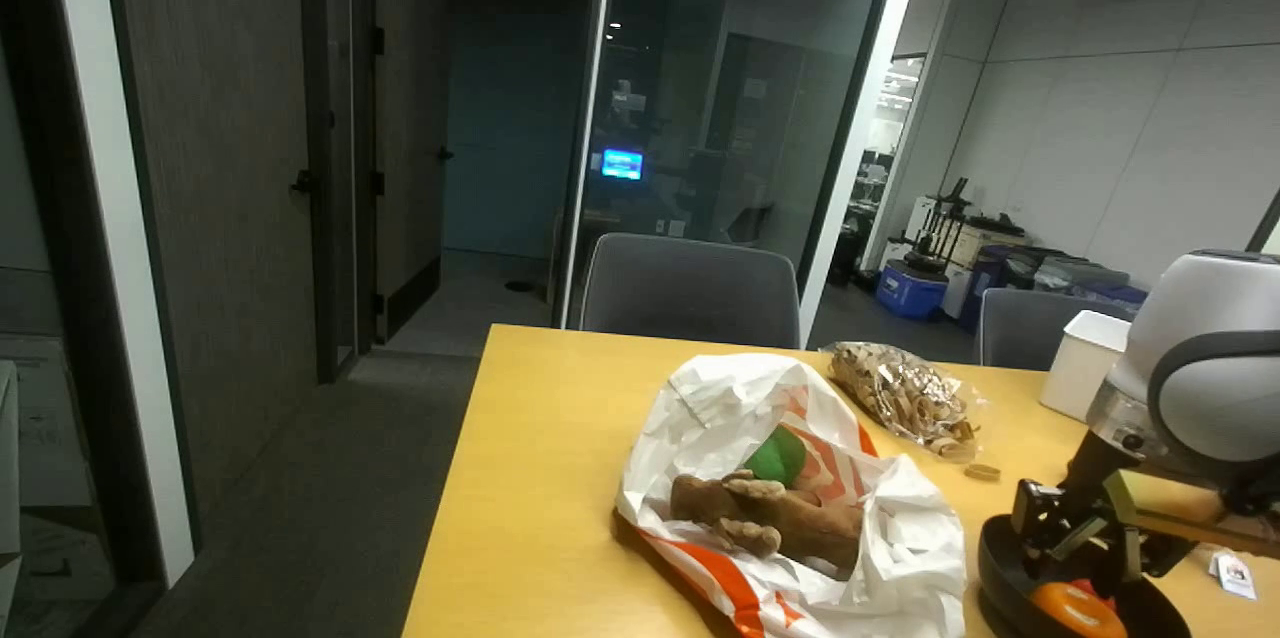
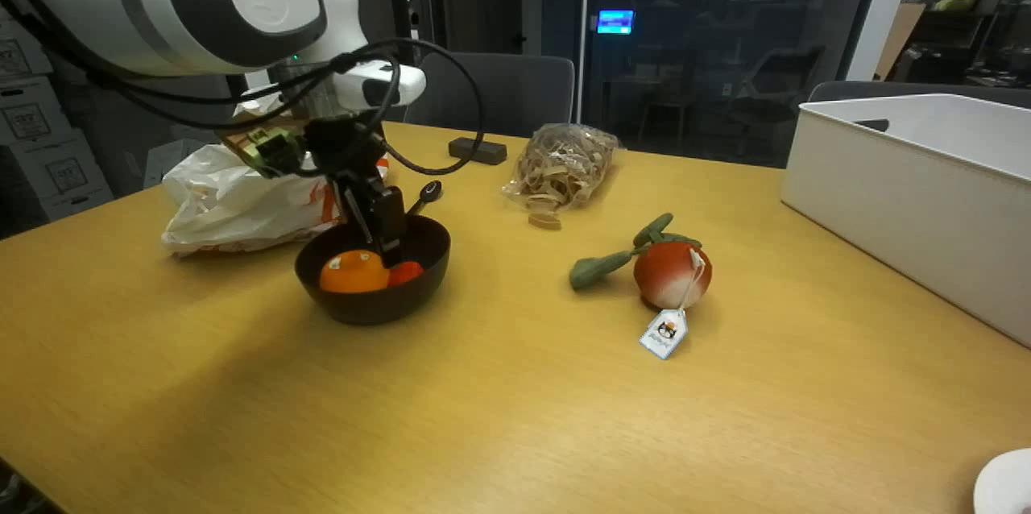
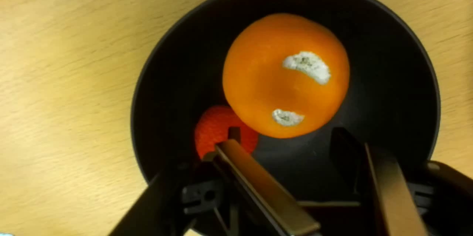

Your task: Move the black bowl closer to the plastic bag and move all the objects in it to the plastic bag

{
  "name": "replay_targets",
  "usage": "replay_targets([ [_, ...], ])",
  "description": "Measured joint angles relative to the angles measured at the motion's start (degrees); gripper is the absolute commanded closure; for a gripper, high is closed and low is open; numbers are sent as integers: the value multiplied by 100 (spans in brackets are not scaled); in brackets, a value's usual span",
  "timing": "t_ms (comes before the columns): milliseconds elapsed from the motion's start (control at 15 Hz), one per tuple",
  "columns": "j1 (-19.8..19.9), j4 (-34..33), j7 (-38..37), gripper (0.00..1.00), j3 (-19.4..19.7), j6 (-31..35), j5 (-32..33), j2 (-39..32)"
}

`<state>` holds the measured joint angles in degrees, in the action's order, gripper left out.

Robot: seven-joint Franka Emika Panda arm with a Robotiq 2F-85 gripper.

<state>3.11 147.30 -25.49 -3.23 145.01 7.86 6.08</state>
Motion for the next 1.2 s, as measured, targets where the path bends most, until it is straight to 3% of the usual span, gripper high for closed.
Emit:
replay_targets([
  [467,-93,0,159,0,-12,-965,-253,551],
  [1000,-158,98,157,0,-51,-715,-253,296],
  [1133,-158,106,156,27,-48,-589,-253,163],
  [1200,-158,107,156,34,-44,-546,-253,102],
])
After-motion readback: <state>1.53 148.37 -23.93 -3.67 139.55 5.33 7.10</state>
